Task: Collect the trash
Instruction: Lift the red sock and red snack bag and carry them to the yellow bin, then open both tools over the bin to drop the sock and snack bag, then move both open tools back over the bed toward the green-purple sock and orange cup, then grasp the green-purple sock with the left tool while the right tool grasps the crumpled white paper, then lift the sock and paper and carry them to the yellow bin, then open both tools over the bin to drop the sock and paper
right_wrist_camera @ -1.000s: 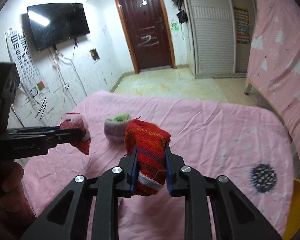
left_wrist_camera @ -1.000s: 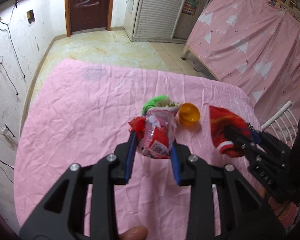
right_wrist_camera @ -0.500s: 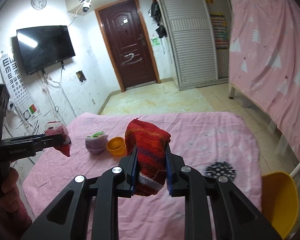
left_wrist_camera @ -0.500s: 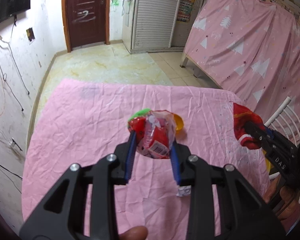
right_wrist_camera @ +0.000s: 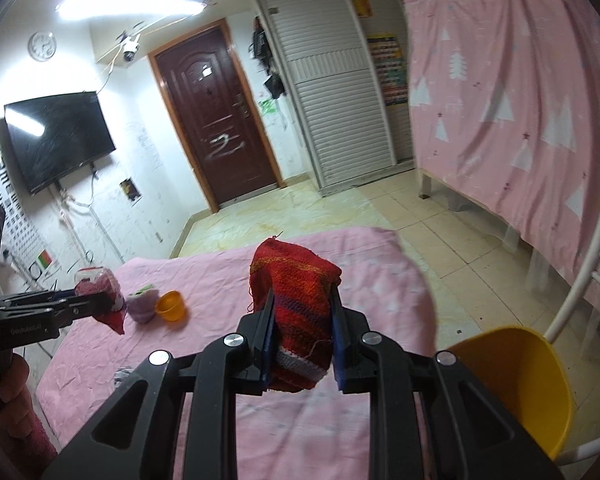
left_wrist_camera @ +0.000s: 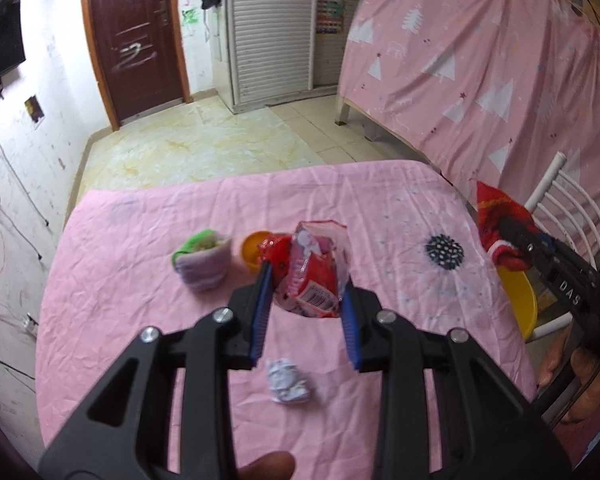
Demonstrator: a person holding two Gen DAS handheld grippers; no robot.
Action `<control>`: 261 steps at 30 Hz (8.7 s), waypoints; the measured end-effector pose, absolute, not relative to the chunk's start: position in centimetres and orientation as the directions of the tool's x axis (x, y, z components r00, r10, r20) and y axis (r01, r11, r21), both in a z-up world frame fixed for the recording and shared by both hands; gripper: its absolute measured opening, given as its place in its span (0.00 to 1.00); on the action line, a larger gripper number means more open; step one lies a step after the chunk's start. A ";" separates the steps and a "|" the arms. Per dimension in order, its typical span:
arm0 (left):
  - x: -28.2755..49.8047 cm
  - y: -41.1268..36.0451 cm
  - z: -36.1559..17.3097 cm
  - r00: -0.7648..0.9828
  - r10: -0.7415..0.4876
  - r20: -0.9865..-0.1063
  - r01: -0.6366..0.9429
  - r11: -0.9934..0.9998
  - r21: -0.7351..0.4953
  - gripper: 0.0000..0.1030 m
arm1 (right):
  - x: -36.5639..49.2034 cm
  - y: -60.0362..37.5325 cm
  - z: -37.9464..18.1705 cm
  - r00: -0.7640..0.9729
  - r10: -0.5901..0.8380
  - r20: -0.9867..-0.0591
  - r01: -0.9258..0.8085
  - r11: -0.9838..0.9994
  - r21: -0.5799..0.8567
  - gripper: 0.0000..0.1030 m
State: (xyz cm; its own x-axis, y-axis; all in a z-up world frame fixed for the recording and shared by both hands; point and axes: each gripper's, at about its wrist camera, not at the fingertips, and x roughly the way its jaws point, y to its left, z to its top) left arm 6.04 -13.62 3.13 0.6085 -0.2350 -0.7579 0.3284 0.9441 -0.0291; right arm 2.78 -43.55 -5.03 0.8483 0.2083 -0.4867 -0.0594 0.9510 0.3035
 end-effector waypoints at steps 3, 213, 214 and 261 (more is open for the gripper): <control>5.9 -15.3 3.1 0.606 -0.233 -0.761 0.348 0.938 -0.010 0.29 | 1.8 -46.0 -5.2 0.861 0.179 -0.476 -0.021 0.948 0.319 0.16; 7.0 -23.0 1.9 0.541 -0.248 -0.804 0.467 0.883 0.042 0.27 | -0.7 -46.9 -4.5 0.862 0.145 -0.486 0.009 0.953 0.302 0.19; 6.9 -23.7 1.8 0.537 -0.248 -0.806 0.475 0.879 0.046 0.27 | -0.7 -47.6 -4.5 0.865 0.141 -0.482 0.017 0.951 0.309 0.19; 2.9 -38.9 -2.2 0.333 -0.353 -0.875 0.692 0.722 -0.028 0.54 | -2.1 -58.7 -10.1 0.846 0.005 -0.534 0.254 0.876 0.410 0.58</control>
